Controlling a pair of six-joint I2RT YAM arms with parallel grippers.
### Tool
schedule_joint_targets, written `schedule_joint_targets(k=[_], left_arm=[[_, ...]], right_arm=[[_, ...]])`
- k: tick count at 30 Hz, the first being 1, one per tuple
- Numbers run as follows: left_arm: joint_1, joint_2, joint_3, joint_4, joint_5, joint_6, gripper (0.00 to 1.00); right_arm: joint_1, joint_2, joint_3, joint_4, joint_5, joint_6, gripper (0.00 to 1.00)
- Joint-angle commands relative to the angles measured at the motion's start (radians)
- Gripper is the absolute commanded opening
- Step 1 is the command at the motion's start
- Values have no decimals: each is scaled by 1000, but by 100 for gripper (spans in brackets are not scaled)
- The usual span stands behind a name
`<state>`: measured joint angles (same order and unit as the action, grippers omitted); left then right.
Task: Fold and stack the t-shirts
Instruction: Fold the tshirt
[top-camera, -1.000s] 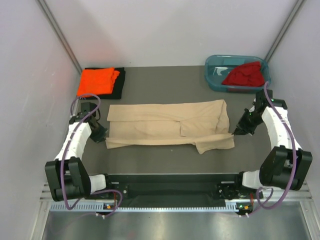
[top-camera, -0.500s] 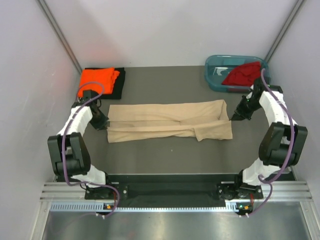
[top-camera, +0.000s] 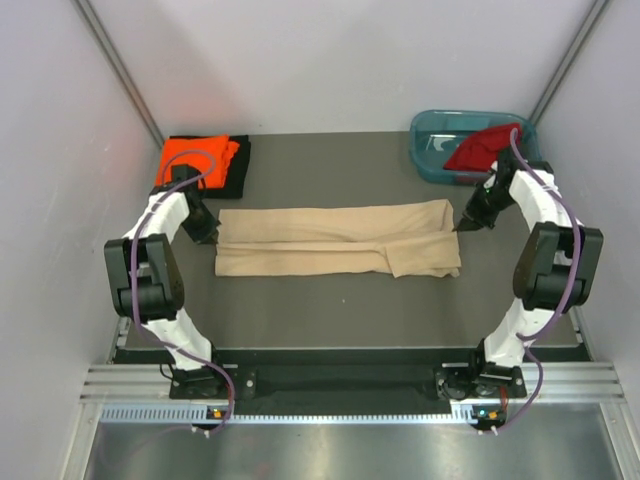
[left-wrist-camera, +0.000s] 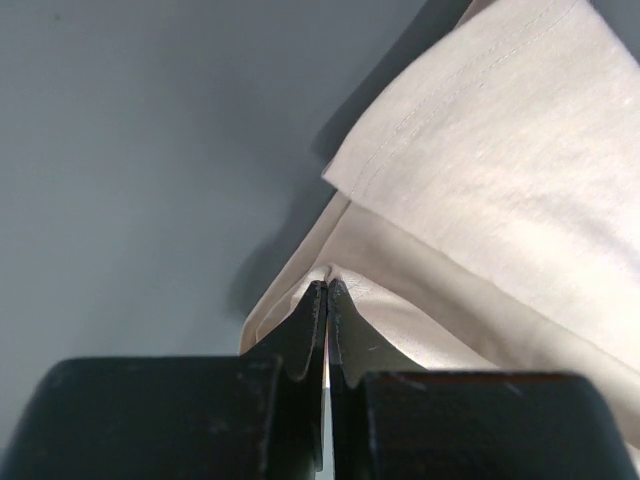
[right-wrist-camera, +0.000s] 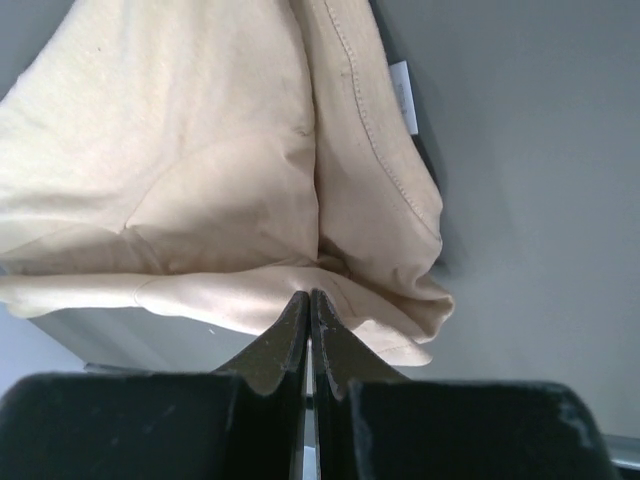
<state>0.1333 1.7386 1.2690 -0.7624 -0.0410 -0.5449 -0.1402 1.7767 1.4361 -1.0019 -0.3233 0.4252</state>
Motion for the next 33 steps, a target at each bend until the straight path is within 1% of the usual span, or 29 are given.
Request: schedule_joint_targets(k=[1, 8, 13, 25, 33], left_arm=[[-3, 21, 50, 21, -14, 26, 0], [-4, 73, 78, 21, -30, 28, 0], [-6, 110, 125, 17, -25, 31, 0], [-12, 183, 184, 8, -34, 26, 0], [-12, 207, 196, -17, -77, 31, 0]], right_arm=[[8, 35, 70, 22, 17, -28, 0], [10, 105, 122, 26, 23, -63, 0], [16, 148, 141, 25, 15, -78, 0], [27, 197, 176, 32, 13, -86, 1], [27, 217, 193, 34, 16, -85, 2]])
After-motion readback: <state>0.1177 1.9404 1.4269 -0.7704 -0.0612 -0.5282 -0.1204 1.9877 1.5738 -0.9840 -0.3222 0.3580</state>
